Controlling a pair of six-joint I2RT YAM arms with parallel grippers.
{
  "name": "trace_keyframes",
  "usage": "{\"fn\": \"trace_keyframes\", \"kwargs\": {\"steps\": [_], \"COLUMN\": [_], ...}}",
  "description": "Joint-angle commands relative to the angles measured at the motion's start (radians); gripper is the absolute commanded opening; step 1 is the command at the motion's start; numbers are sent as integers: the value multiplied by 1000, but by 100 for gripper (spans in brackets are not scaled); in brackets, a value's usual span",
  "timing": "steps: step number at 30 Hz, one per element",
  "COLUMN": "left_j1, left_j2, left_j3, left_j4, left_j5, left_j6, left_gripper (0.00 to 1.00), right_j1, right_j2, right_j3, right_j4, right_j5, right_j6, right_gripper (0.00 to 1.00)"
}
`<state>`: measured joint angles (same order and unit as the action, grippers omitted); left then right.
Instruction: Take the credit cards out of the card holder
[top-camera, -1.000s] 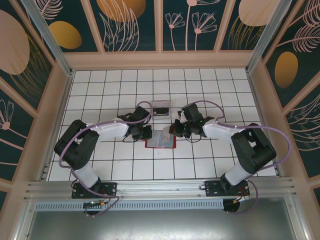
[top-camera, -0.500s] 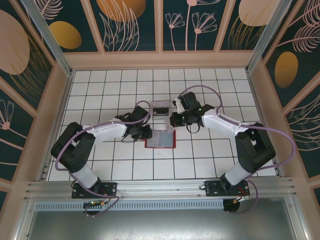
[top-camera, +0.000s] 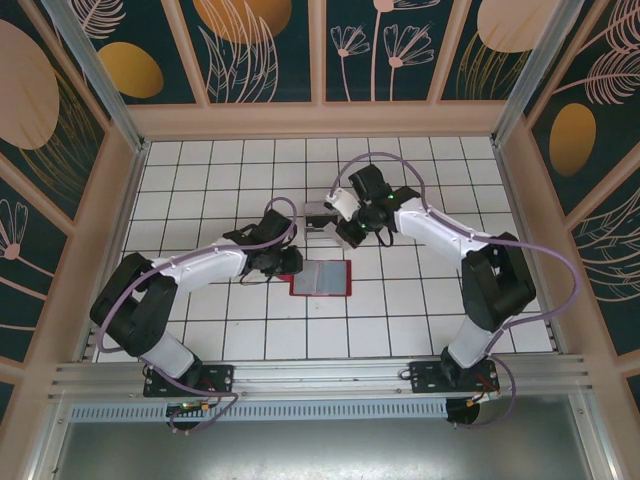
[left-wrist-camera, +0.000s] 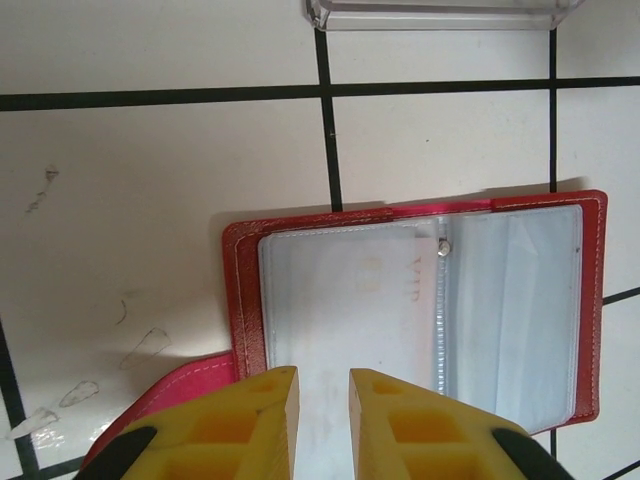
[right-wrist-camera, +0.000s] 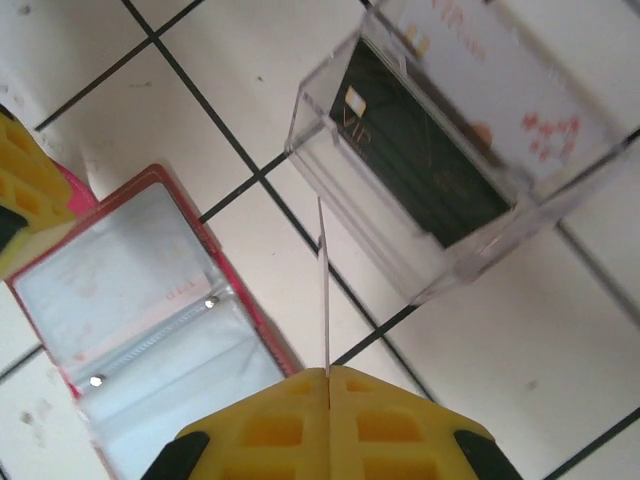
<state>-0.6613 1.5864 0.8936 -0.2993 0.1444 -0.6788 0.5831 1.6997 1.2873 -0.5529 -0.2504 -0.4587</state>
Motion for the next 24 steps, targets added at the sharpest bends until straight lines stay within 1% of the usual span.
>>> {"fn": "trace_keyframes", "kwargs": {"steps": [1,8,21,24], "left_j1": [-4,-4,-4,-4], "left_j2": [-30,-55,-100,-110], "left_j3": [-26,-72,-116,-119], "left_j4": [-23,-15,-21,-30], "left_j5": [-26,-39,-53,-58], "left_j6": [-19,-28,-53,-57], "left_gripper": [23,23,22,23], "right_j1": [-2,-2,-2,-2], "right_j2": [49,150,430,475], "right_j3": [86,285,773,844], "right_j4": [-121,-255,-545,-571], "right_j5": [47,100,120,119], "right_j6": [-236,-417,-573,-596], "right_gripper": [0,0,0,0]}}
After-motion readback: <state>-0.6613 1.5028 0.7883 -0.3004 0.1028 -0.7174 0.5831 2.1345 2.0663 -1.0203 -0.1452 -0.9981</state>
